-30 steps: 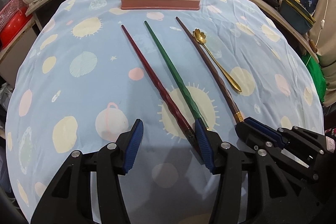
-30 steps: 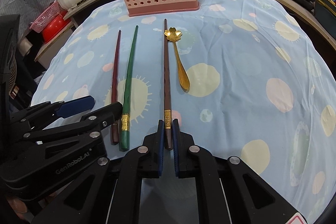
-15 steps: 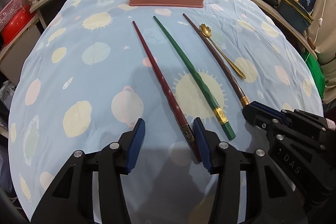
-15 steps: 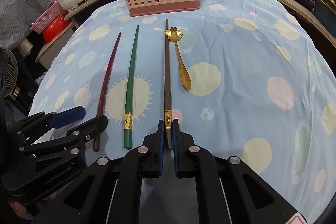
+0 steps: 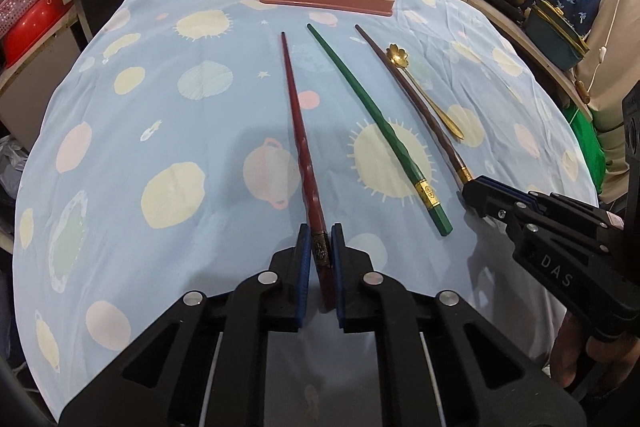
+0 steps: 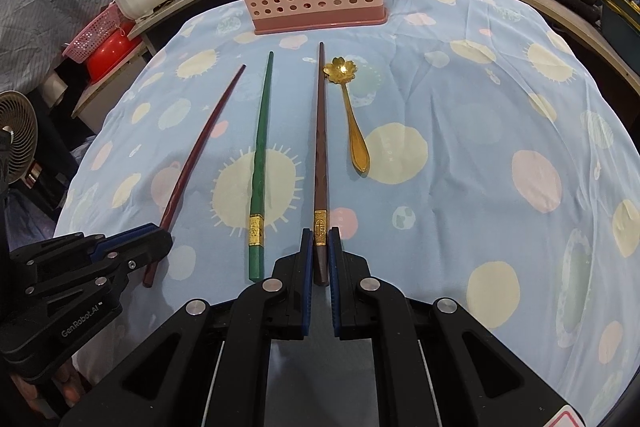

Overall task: Organize utensils
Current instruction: 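Close the right gripper on a gold-banded brown chopstick while the left gripper closes on a dark red chopstick, then lift the dark red chopstick into the pink holder while the right gripper lifts the brown one in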

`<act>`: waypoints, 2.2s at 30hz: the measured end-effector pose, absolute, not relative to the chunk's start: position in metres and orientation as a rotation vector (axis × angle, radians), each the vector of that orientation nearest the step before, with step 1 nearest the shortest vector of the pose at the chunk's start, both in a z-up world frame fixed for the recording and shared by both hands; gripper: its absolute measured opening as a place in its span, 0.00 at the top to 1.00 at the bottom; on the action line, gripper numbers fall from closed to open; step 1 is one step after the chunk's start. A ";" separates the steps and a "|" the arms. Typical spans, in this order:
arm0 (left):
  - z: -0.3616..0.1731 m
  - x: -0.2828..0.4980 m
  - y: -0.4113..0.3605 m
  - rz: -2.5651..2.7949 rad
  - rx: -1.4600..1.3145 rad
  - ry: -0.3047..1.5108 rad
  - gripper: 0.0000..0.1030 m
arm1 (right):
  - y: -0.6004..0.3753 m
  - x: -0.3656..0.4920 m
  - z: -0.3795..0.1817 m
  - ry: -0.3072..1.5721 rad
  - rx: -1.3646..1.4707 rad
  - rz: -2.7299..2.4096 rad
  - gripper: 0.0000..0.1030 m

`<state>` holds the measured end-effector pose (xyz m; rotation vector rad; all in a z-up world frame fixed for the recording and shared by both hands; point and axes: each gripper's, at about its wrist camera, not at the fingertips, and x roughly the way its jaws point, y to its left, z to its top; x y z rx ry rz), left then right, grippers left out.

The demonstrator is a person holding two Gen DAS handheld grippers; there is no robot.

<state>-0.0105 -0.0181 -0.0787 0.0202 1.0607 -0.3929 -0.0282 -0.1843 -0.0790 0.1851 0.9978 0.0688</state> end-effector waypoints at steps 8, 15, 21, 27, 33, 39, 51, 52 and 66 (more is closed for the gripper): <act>-0.064 -0.015 -0.008 -0.357 0.026 1.022 0.93 | -0.184 -0.032 -0.067 0.967 0.192 0.075 0.93; -0.043 -0.012 0.003 -0.317 0.018 0.961 0.93 | -0.187 -0.034 -0.045 0.915 0.211 0.086 0.93; -0.018 -0.001 0.012 -0.298 -0.012 0.914 0.93 | -0.189 -0.033 -0.015 0.849 0.222 0.091 0.93; 0.009 0.011 0.015 -0.297 -0.024 0.867 0.93 | -0.193 -0.027 0.013 0.799 0.238 0.095 0.93; 0.038 0.023 0.010 -0.313 -0.025 0.825 0.93 | -0.196 -0.019 0.042 0.745 0.247 0.110 0.93; 0.060 0.038 0.004 -0.326 -0.021 0.792 0.93 | -0.198 -0.008 0.065 0.699 0.250 0.113 0.93; 0.122 0.073 -0.010 -0.360 0.011 0.663 0.93 | -0.214 0.029 0.118 0.571 0.243 0.092 0.93; 0.127 0.076 -0.011 -0.364 0.012 0.651 0.93 | -0.216 0.032 0.121 0.562 0.244 0.089 0.93; 0.220 0.131 -0.035 -0.372 0.013 0.441 0.93 | -0.238 0.097 0.205 0.367 0.276 0.061 0.93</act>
